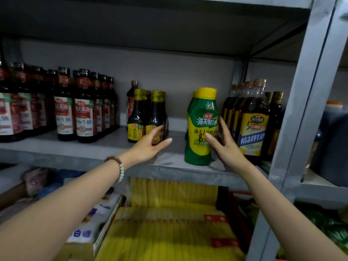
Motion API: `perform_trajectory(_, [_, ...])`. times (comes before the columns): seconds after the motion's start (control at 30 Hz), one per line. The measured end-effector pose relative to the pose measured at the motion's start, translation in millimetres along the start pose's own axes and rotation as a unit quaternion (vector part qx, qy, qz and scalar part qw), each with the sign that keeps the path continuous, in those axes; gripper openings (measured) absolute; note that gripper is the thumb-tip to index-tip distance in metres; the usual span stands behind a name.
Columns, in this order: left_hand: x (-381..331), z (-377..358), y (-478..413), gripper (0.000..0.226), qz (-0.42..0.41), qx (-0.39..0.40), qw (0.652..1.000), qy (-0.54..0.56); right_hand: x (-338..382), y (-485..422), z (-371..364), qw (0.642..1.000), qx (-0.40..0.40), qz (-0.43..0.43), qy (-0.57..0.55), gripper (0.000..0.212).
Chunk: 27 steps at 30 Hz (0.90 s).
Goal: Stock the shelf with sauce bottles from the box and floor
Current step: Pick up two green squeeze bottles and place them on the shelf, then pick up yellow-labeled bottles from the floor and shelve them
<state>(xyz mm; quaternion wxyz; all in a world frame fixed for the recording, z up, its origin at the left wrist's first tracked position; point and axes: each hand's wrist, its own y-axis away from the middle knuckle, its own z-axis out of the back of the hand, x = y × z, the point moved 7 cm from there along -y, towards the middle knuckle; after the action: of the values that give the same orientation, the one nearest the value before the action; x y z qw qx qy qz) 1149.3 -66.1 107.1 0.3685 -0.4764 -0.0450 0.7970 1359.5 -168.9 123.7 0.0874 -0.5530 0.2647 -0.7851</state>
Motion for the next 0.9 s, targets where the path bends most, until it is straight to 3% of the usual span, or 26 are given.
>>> perform_trajectory(0.23, [8.3,31.5,57.5,0.078,-0.033,0.013,0.996,-0.079,37.9,56.5,-40.7,0.985,-0.068,0.036,0.154,0.079])
perform_trajectory(0.53, [54.7,111.1,164.7,0.058,-0.128,0.043,0.956,-0.261,44.2,117.0,-194.4,0.932,-0.020,-0.007,0.362,0.073])
perform_trajectory(0.9, [195.1,184.6,305.2,0.055,0.030,0.071,0.952,-0.296,-1.1,160.8,-363.1,0.887,0.172,-0.088,0.420,0.076])
